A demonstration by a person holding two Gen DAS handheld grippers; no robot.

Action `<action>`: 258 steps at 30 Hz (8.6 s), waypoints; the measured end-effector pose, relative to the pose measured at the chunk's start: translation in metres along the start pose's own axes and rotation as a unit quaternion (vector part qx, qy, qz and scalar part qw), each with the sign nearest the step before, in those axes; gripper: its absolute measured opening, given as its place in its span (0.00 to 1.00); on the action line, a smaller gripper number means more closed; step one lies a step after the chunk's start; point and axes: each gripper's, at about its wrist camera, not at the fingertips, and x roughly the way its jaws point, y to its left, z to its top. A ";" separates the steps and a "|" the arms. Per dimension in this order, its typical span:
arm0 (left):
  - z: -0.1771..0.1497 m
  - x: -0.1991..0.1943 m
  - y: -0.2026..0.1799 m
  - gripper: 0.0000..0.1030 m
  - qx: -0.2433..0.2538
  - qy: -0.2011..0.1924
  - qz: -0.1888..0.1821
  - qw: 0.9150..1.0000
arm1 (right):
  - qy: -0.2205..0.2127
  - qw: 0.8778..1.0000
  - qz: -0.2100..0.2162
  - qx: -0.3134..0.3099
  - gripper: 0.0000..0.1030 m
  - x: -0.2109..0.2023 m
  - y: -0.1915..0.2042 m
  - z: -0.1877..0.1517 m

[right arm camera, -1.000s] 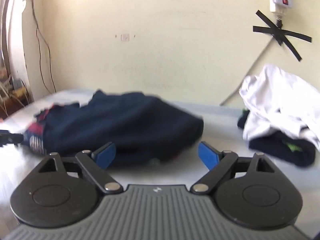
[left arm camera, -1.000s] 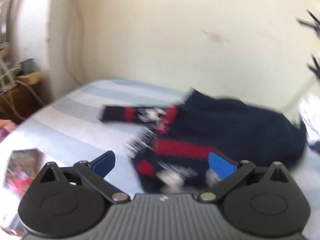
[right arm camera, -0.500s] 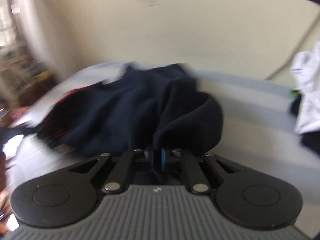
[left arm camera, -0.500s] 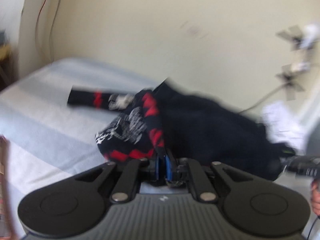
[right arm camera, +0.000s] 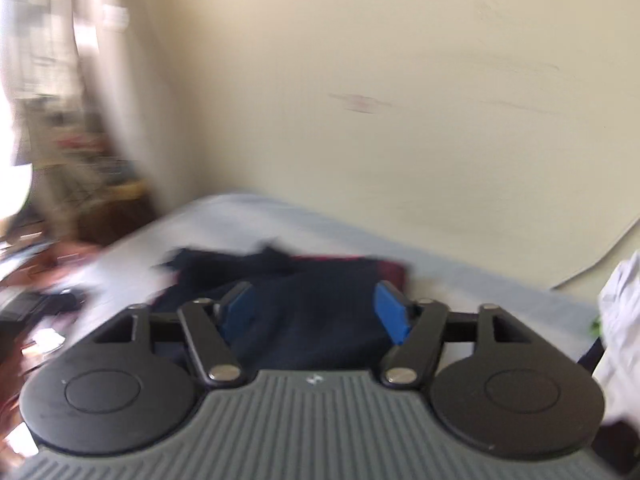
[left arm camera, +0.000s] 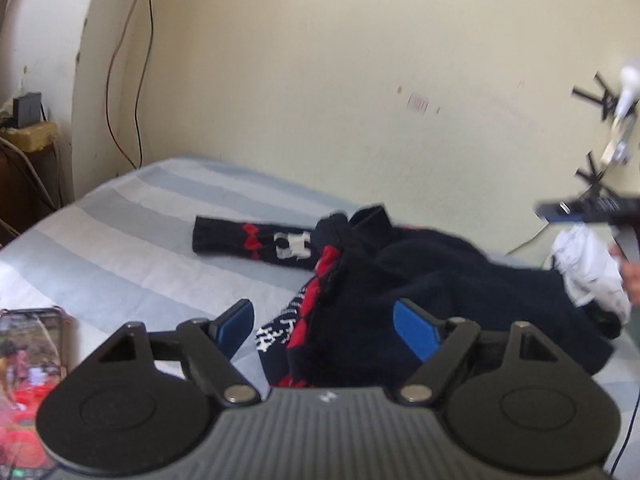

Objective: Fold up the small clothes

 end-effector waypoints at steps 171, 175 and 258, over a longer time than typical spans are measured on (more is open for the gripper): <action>0.182 0.166 -0.114 0.54 0.058 0.036 -0.077 0.995 | 0.018 0.953 0.205 0.224 0.52 0.127 -0.167 -0.090; 0.159 0.207 -0.061 0.54 0.009 0.050 -0.019 0.999 | 0.016 0.953 0.203 0.226 0.51 0.126 -0.166 -0.090; 0.110 0.261 -0.048 0.42 0.062 0.036 0.142 0.987 | -0.016 0.974 -0.221 -0.045 0.34 0.154 -0.192 -0.017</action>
